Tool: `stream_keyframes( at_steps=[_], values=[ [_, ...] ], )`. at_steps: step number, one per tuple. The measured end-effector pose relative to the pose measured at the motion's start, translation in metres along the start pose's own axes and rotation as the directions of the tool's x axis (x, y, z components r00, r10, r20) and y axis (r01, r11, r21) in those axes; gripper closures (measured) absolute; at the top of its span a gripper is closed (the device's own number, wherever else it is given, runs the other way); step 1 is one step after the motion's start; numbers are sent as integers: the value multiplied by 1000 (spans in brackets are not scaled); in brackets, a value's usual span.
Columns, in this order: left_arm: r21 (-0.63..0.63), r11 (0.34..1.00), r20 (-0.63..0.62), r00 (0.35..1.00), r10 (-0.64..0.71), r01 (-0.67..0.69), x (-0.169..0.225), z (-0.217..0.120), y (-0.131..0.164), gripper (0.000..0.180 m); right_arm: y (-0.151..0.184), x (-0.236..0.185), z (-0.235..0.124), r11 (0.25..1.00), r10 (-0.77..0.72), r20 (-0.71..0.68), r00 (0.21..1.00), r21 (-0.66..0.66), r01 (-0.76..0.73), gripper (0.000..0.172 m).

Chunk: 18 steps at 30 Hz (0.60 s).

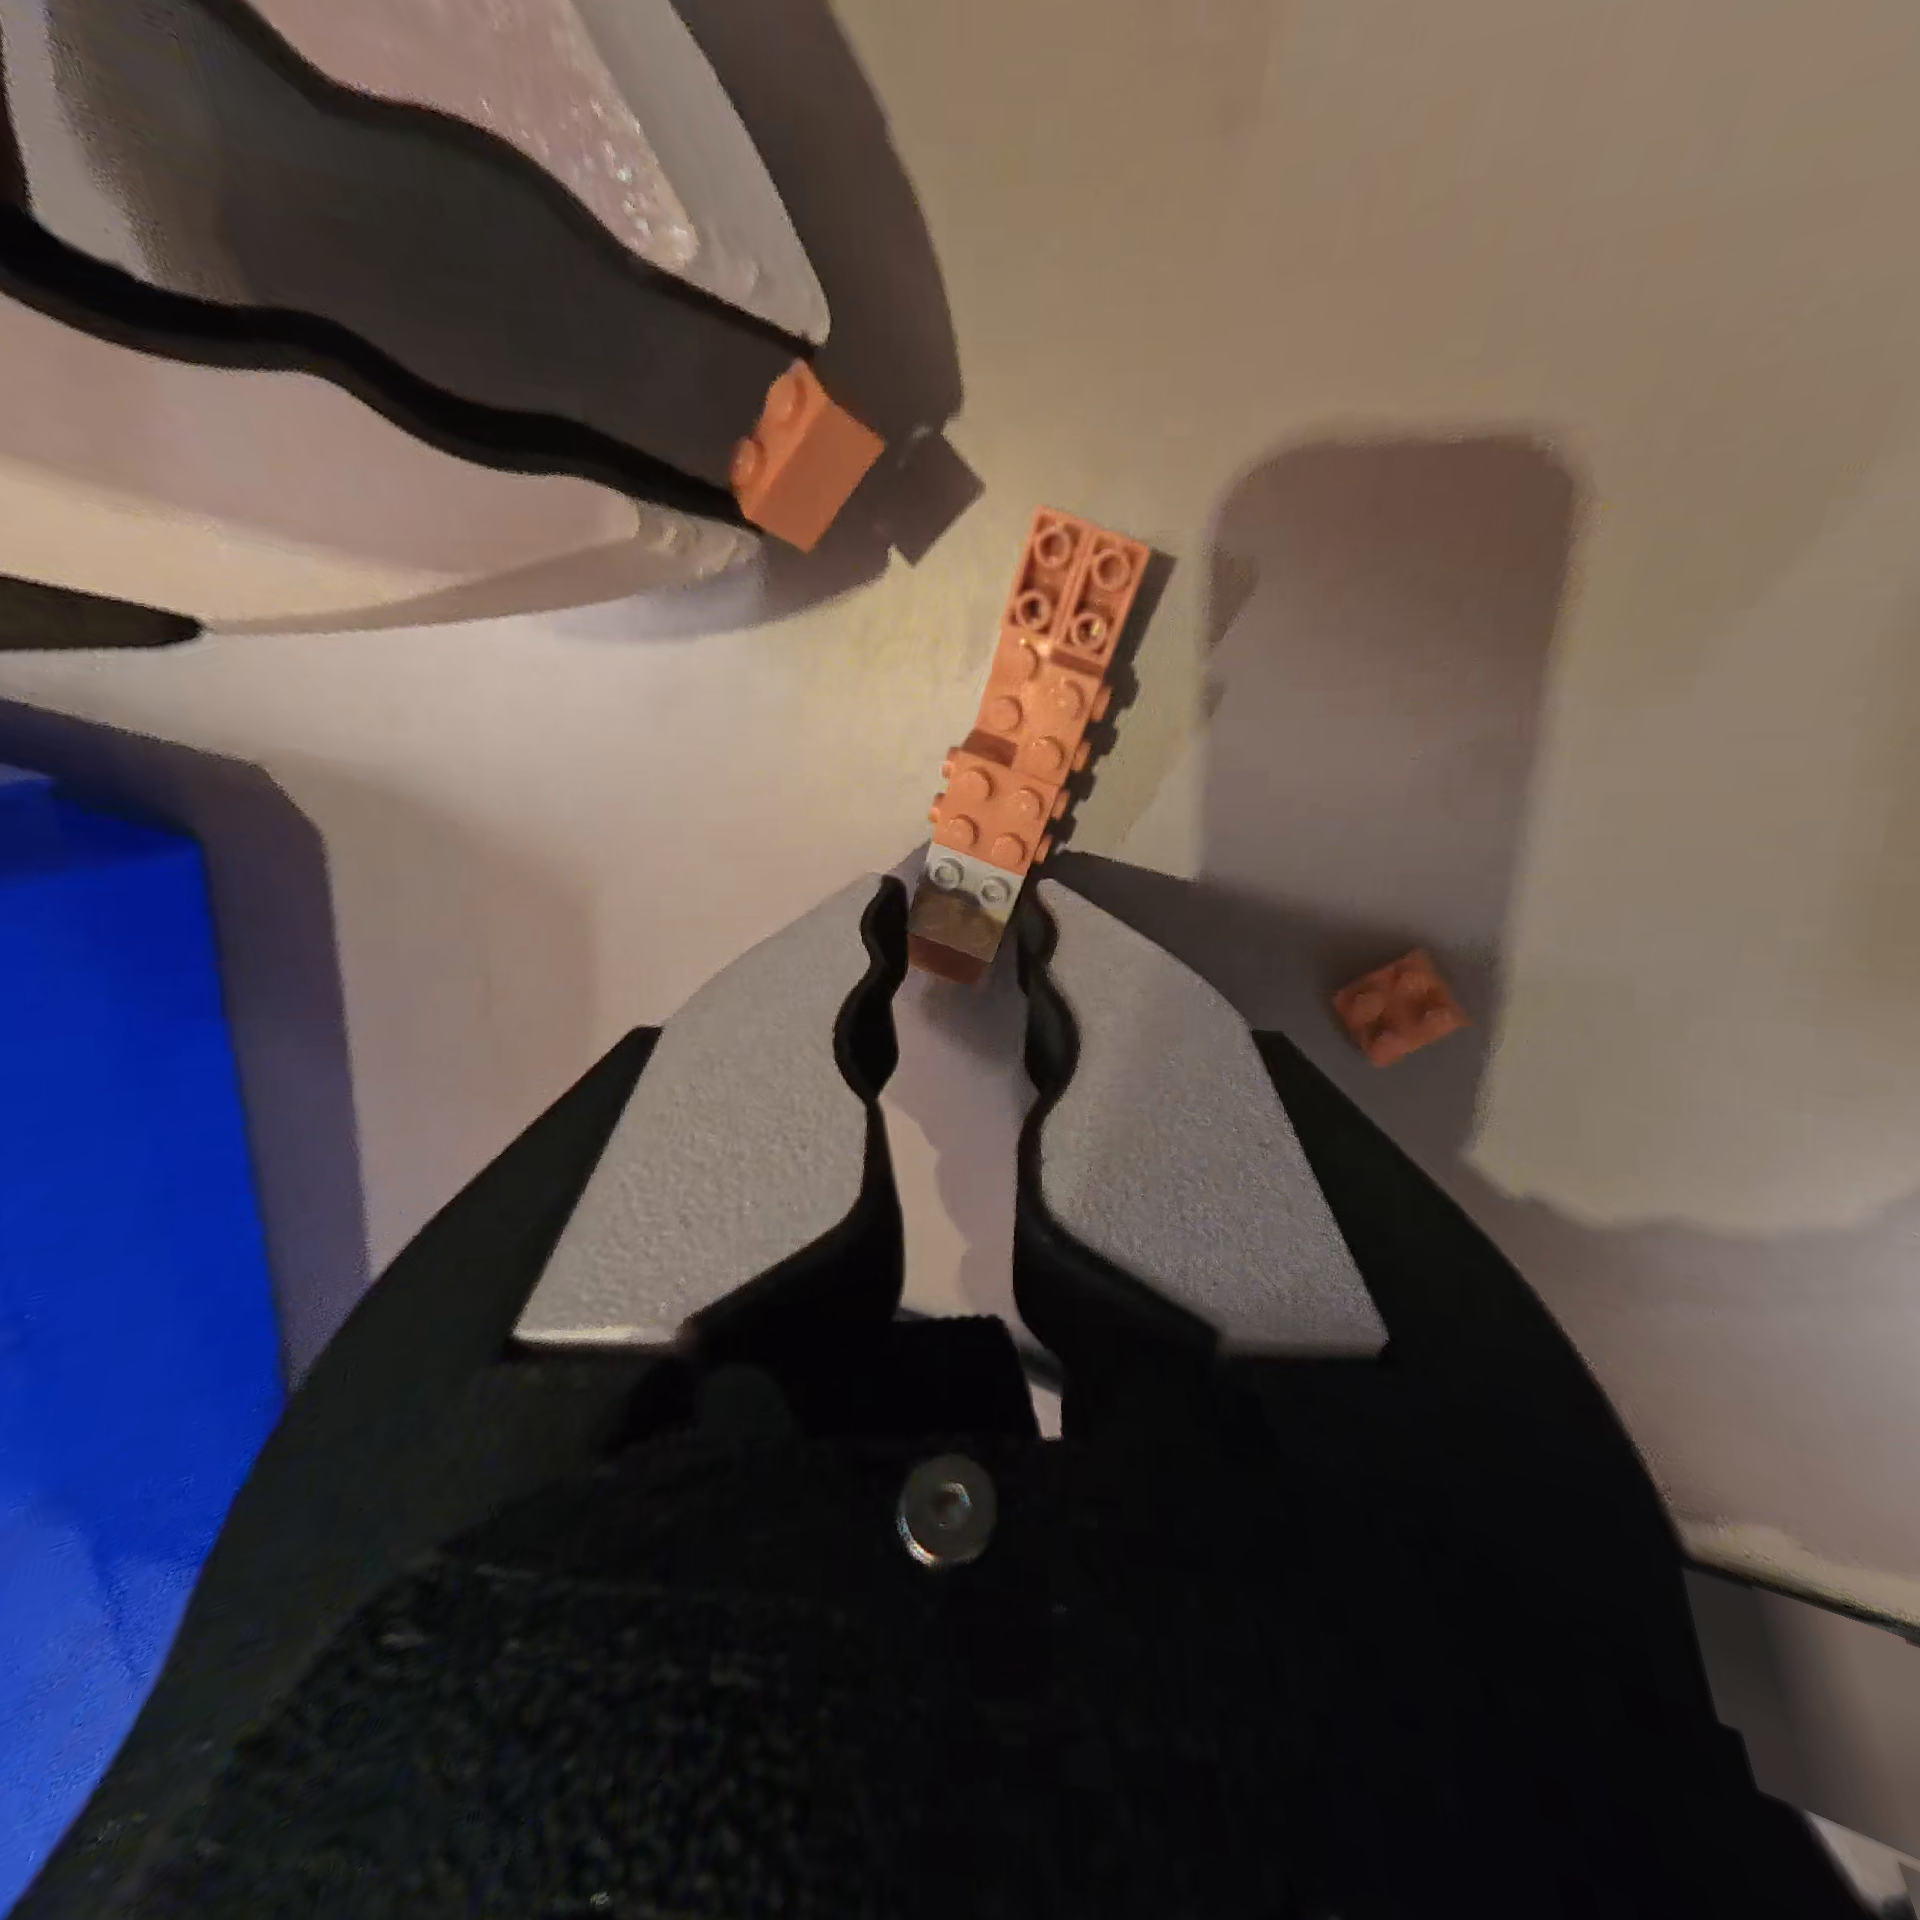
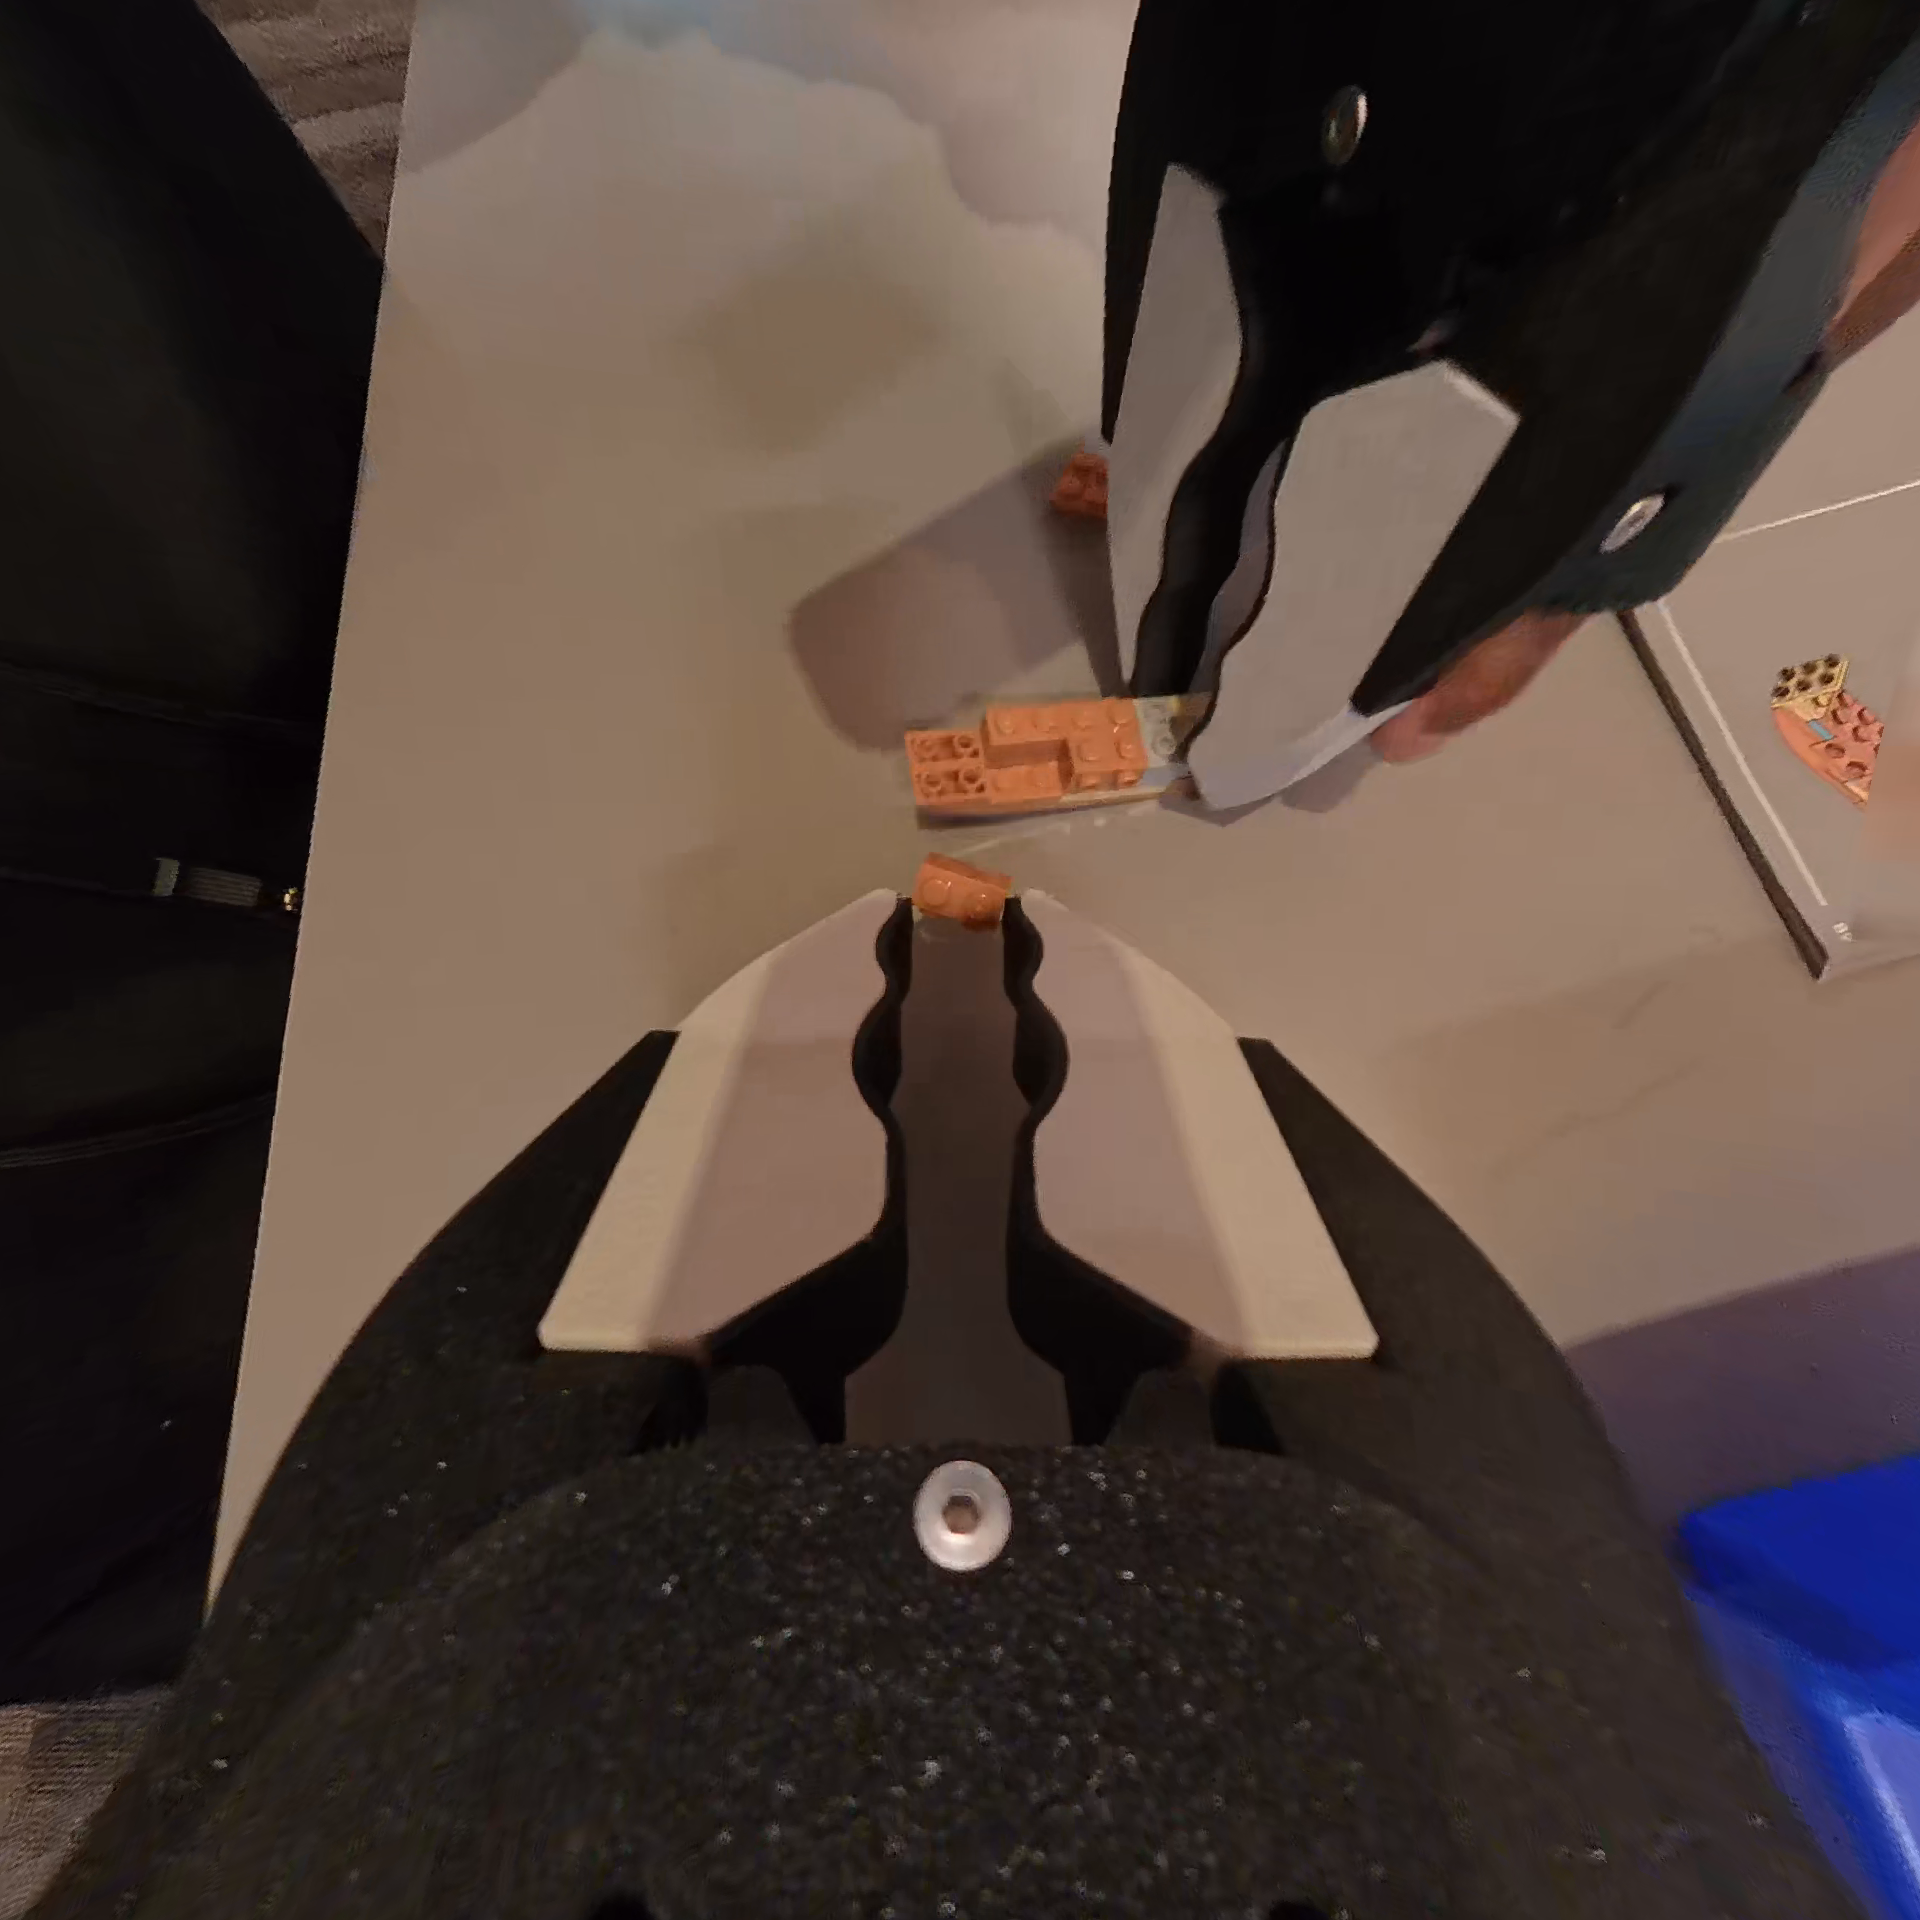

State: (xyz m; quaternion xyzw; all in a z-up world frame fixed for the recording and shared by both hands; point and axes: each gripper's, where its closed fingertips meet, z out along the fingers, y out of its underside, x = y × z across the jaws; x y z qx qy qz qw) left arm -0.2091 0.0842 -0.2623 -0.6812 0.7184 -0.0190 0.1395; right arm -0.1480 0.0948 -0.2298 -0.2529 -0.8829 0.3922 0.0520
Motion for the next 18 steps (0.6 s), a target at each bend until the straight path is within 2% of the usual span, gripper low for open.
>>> stream_keyframes(
  at_steps=[4,8,11,18],
  values=[
    [102,992,42,996,-77,72,4,2,-16,162,-3,-6,-1,997,-79,9,997,21,79,155],
    [84,994,144,986,-79,68,5,0,-22,162,-6,-18,0,991,-136,52,989,25,134,155],
    [55,997,159,986,-56,48,9,-1,-31,163,-5,-28,6,982,-184,81,980,-13,186,155],
    [87,996,131,991,-14,3,16,5,-54,163,0,-42,16,950,-289,123,949,-87,301,155]
  ],
)
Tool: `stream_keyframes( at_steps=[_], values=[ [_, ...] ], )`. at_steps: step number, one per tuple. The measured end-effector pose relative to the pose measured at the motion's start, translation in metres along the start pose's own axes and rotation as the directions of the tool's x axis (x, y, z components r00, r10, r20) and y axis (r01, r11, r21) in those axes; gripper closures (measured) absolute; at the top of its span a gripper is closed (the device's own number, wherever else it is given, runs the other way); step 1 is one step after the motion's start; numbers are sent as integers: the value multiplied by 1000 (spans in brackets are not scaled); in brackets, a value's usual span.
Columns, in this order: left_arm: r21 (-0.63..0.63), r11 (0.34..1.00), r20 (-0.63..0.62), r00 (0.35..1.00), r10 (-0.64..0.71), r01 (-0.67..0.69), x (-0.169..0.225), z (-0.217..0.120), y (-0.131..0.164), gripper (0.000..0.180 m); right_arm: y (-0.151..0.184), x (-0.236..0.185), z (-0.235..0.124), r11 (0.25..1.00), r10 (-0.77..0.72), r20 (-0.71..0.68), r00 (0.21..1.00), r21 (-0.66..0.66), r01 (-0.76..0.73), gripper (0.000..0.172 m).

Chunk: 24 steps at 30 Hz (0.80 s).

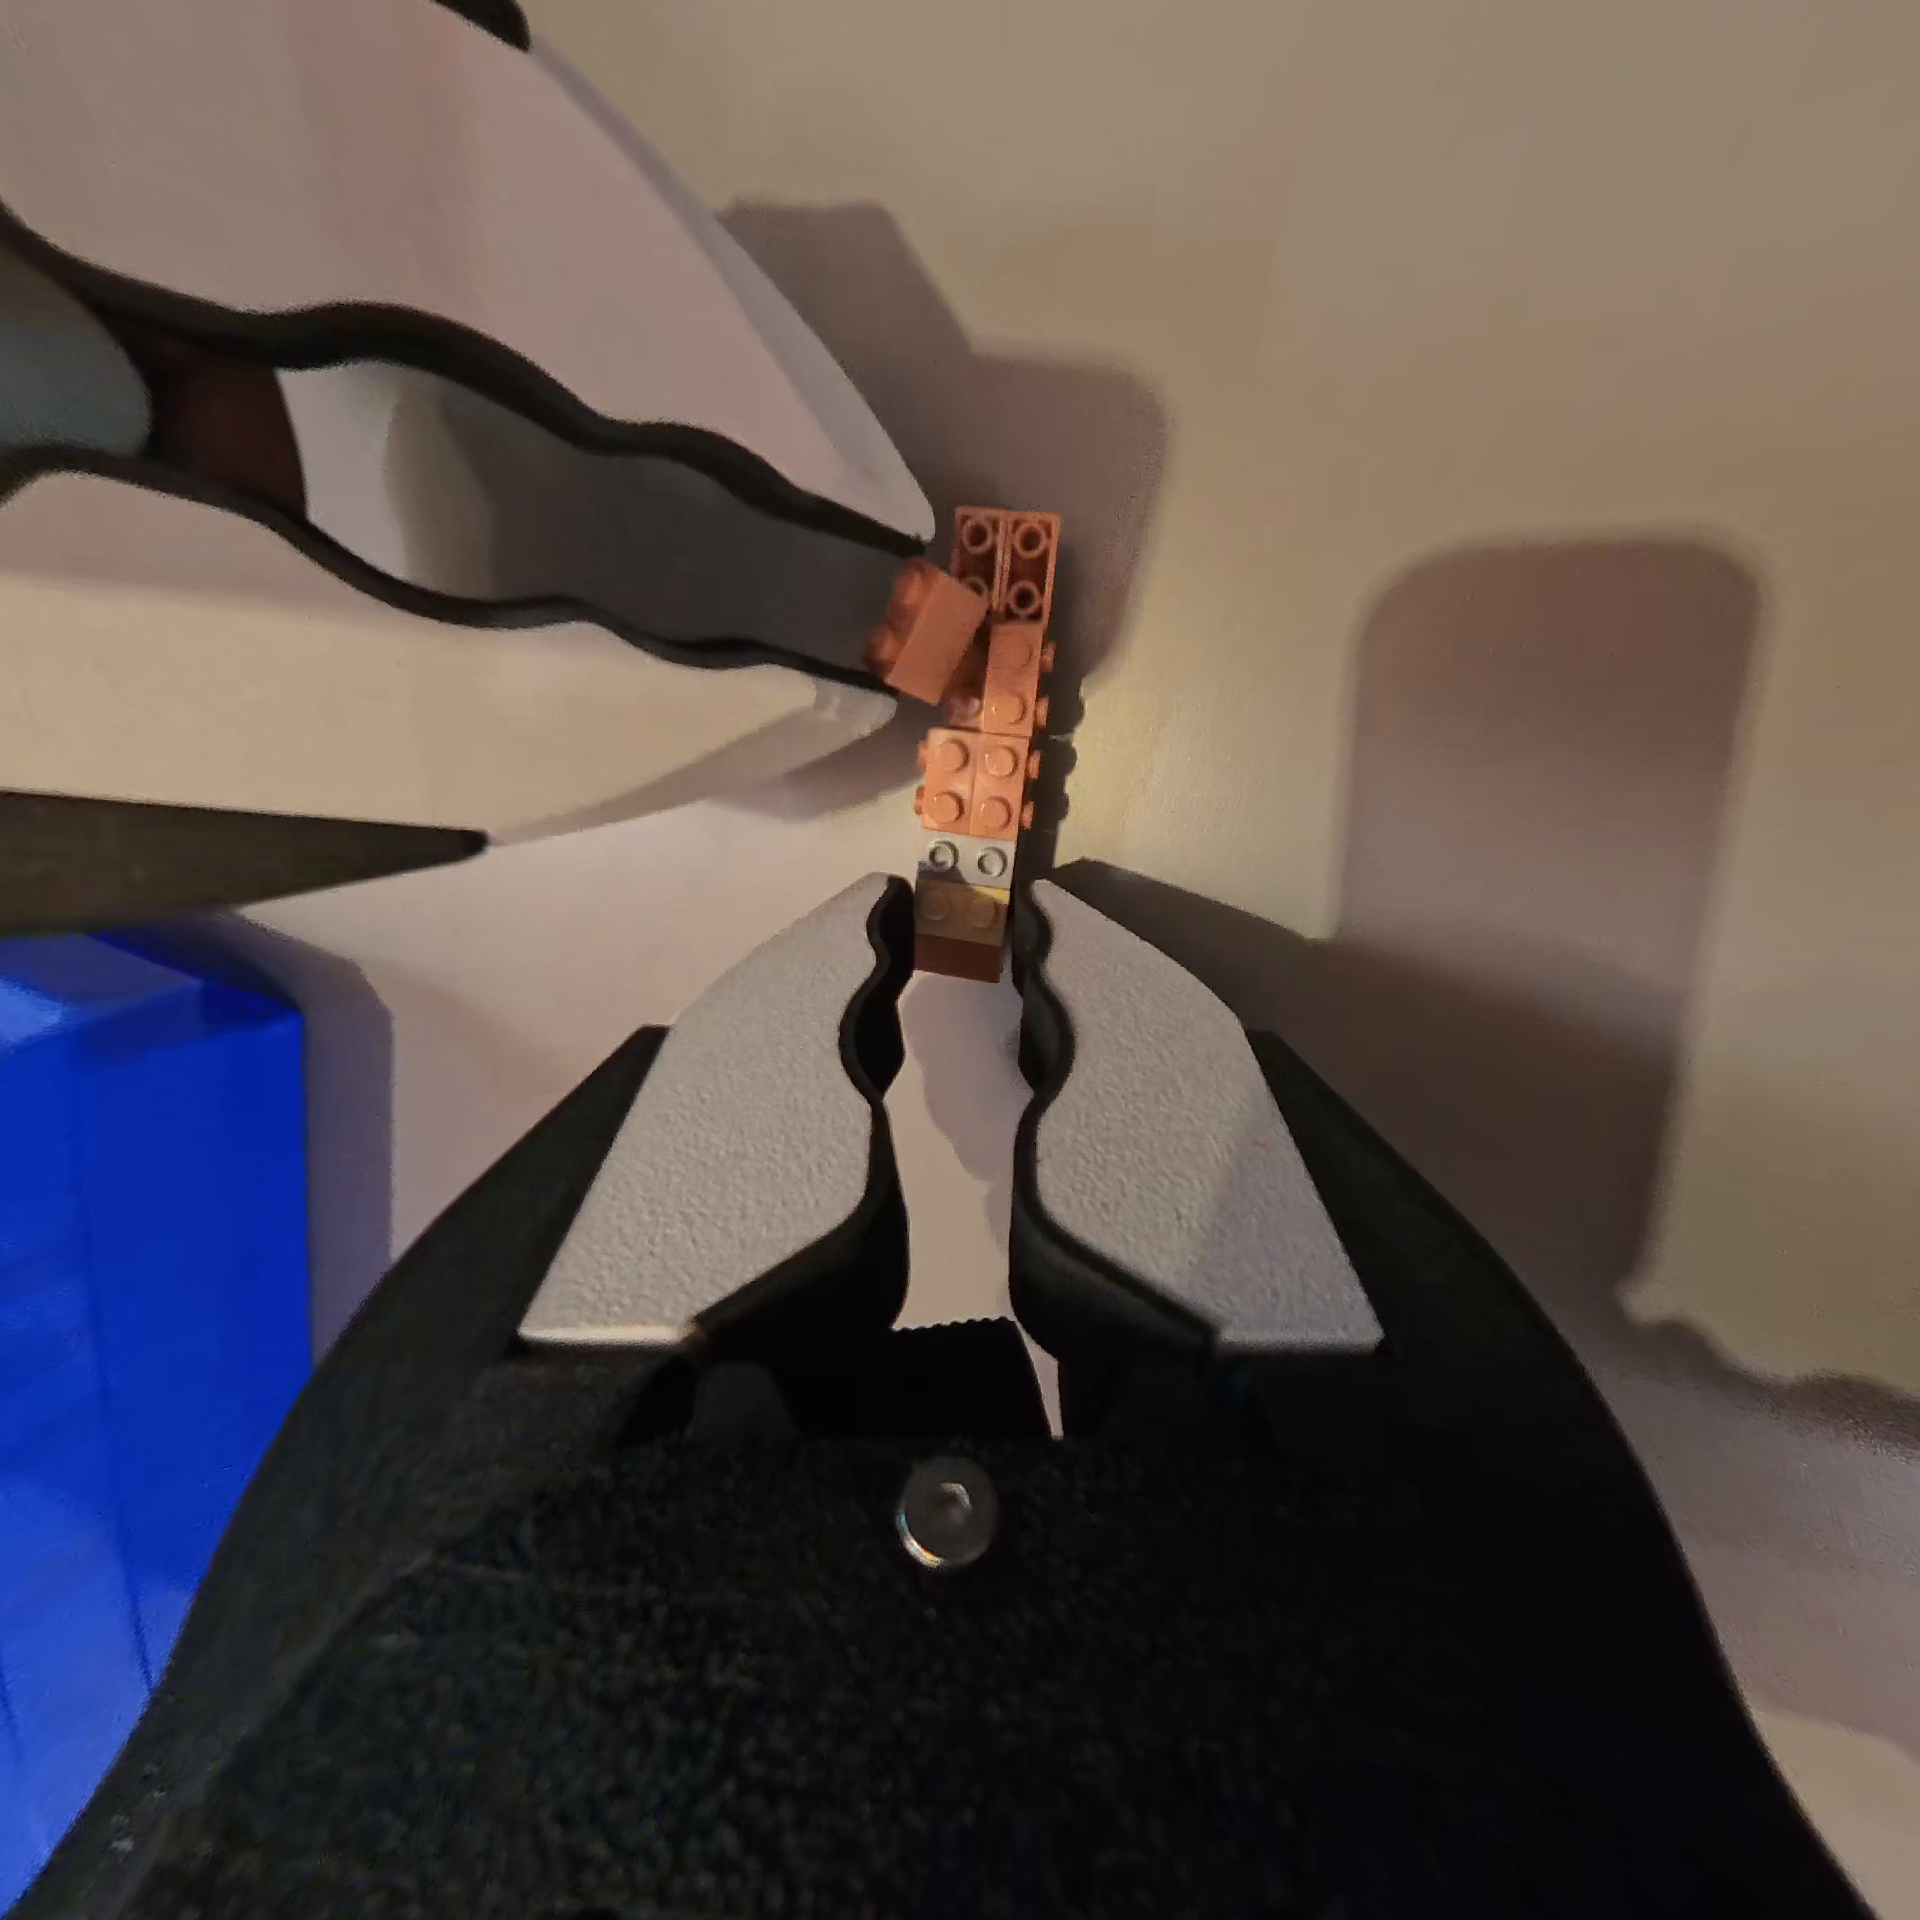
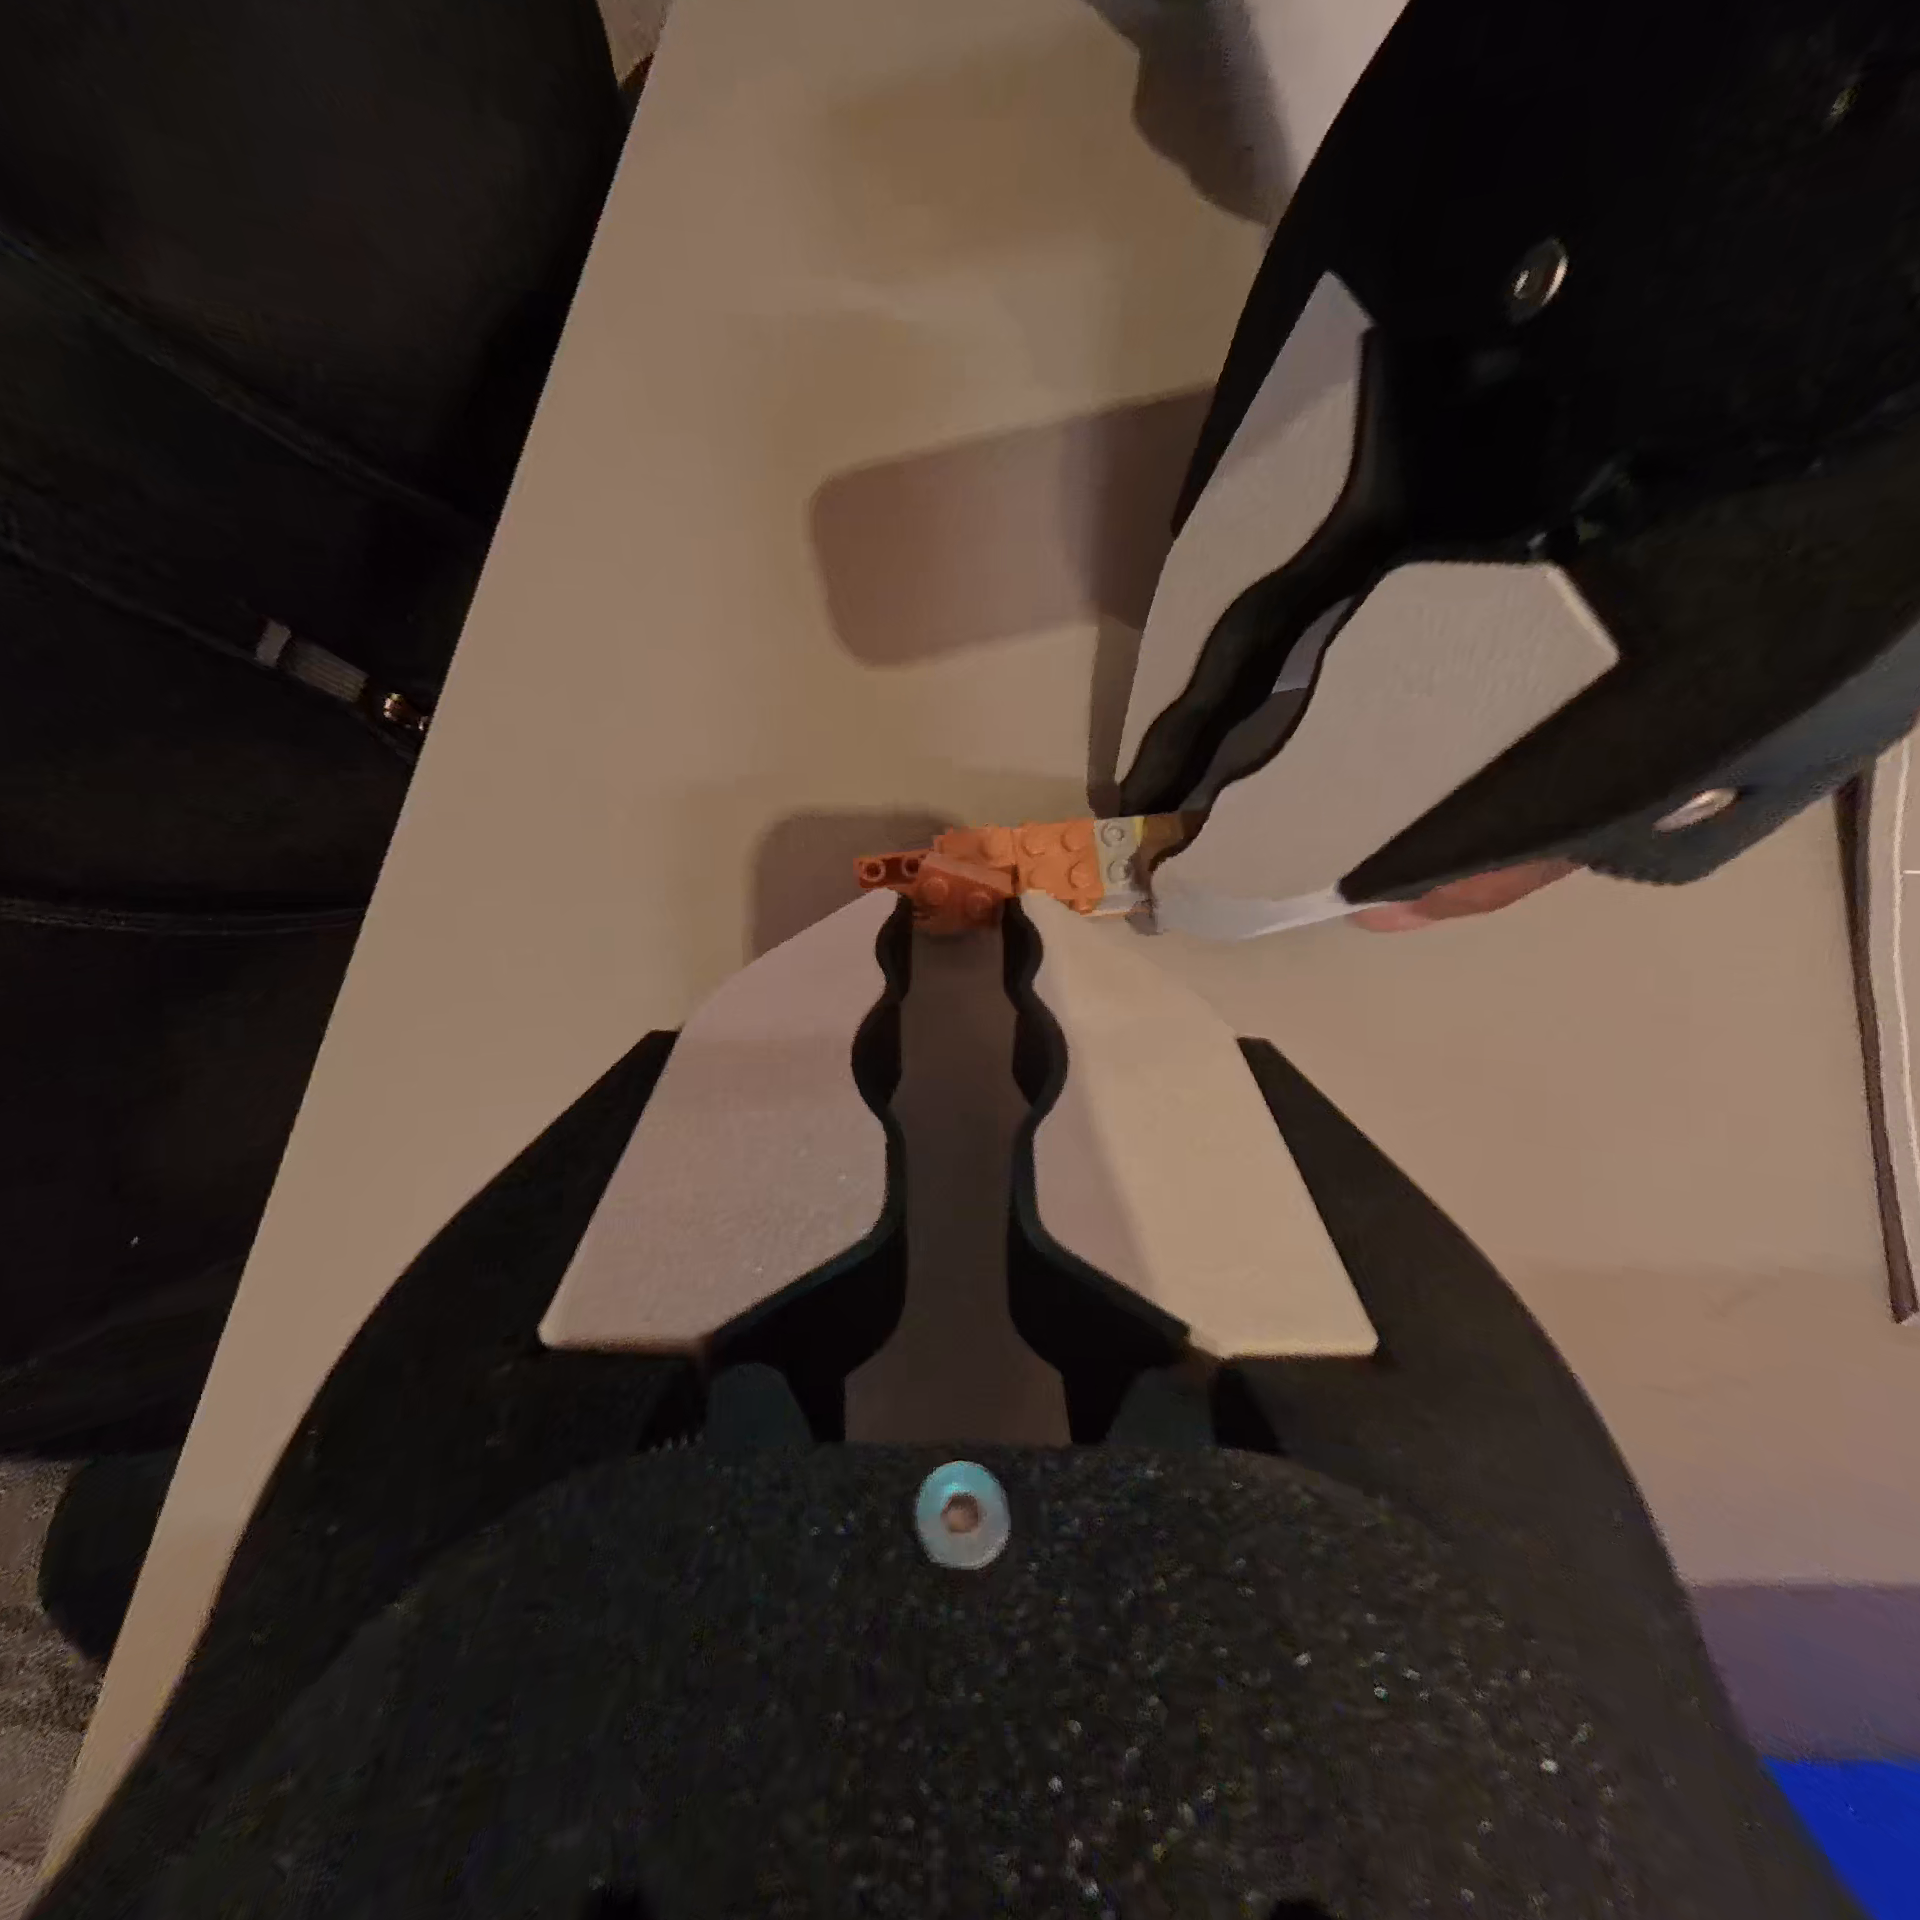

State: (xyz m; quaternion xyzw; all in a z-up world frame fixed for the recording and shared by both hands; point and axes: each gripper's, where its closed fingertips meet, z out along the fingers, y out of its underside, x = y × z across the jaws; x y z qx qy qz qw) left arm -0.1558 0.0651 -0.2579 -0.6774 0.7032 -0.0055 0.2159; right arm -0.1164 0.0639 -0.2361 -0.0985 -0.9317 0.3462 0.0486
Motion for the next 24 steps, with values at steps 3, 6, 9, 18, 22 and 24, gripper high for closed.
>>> stream_keyframes(
  at_steps=[3,6,9,18,22,24],
  values=[
    [28,1000,3,1000,8,-8,0,3,-7,163,2,-3,2,999,-19,15,1000,-33,20,155],
    [30,999,-2,1000,21,-21,1,4,-10,163,5,-8,2,997,-42,43,998,-62,45,155],
    [56,998,-2,1000,30,-30,2,4,-16,163,6,-13,3,994,-66,72,995,-80,72,155],
    [70,997,-5,999,43,-43,2,5,-24,163,4,-21,5,988,-108,89,990,-100,117,156],
    [84,996,-5,999,43,-42,3,6,-25,163,5,-21,7,986,-122,77,990,-107,130,156],
    [89,995,-1,999,41,-41,3,7,-25,163,7,-20,8,985,-125,71,990,-109,132,155]
  ],
)
